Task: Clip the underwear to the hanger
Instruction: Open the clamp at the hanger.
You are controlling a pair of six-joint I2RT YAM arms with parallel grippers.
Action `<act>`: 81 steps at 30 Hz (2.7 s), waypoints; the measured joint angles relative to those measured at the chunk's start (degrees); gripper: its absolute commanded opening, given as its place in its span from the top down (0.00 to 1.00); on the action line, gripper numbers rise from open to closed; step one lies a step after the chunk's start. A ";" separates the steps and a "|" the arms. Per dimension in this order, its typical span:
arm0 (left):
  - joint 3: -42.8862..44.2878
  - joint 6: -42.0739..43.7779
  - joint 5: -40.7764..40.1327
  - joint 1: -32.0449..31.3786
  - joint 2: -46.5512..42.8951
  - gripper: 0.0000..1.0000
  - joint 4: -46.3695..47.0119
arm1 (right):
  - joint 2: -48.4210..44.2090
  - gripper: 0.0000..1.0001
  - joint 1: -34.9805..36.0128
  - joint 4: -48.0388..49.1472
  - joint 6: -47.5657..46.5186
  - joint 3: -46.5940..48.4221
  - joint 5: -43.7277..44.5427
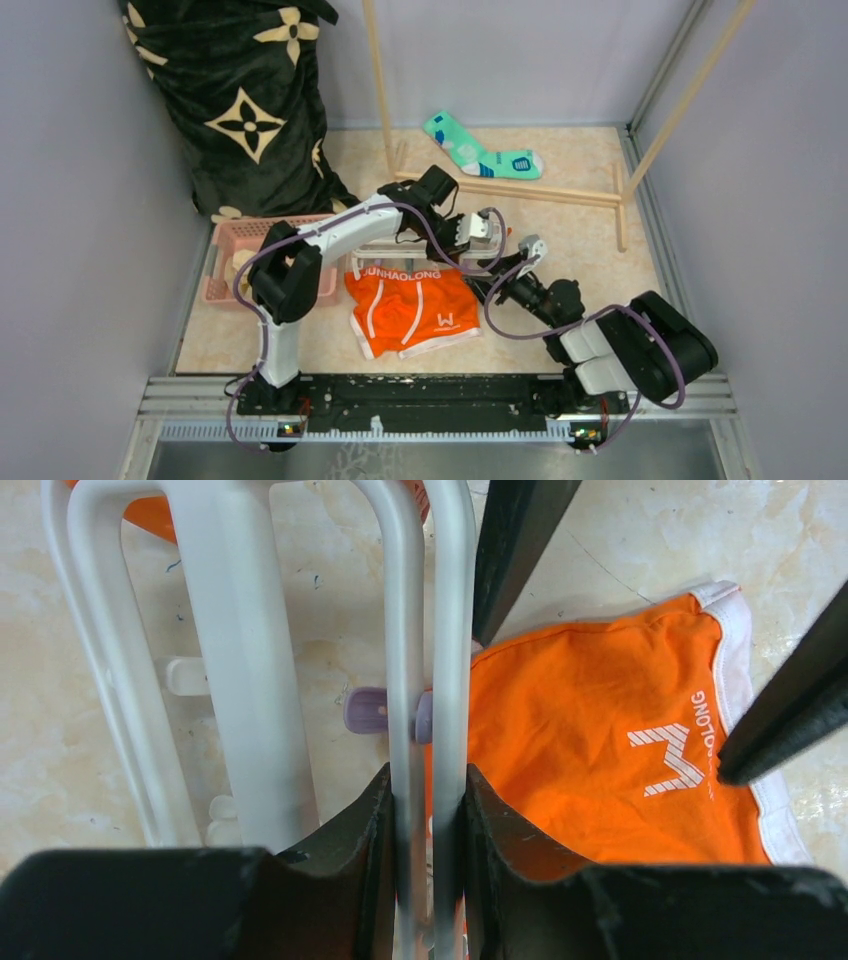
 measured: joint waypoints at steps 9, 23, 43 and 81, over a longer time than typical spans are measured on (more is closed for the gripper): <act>-0.59 0.57 0.76 0.00 -1.92 0.80 0.17 | -6.49 0.29 0.00 -6.71 -9.88 -0.74 1.88; -2.80 2.36 2.19 -0.59 -7.34 0.80 0.59 | -12.87 0.25 0.02 -11.28 -14.99 -0.76 0.66; -4.15 3.26 1.62 -1.60 -9.44 0.80 2.10 | -10.10 0.26 0.04 -8.07 -17.77 0.11 0.90; -5.73 4.55 -2.62 -1.64 -13.42 0.81 3.28 | 6.40 0.38 0.55 7.02 -11.30 6.45 2.03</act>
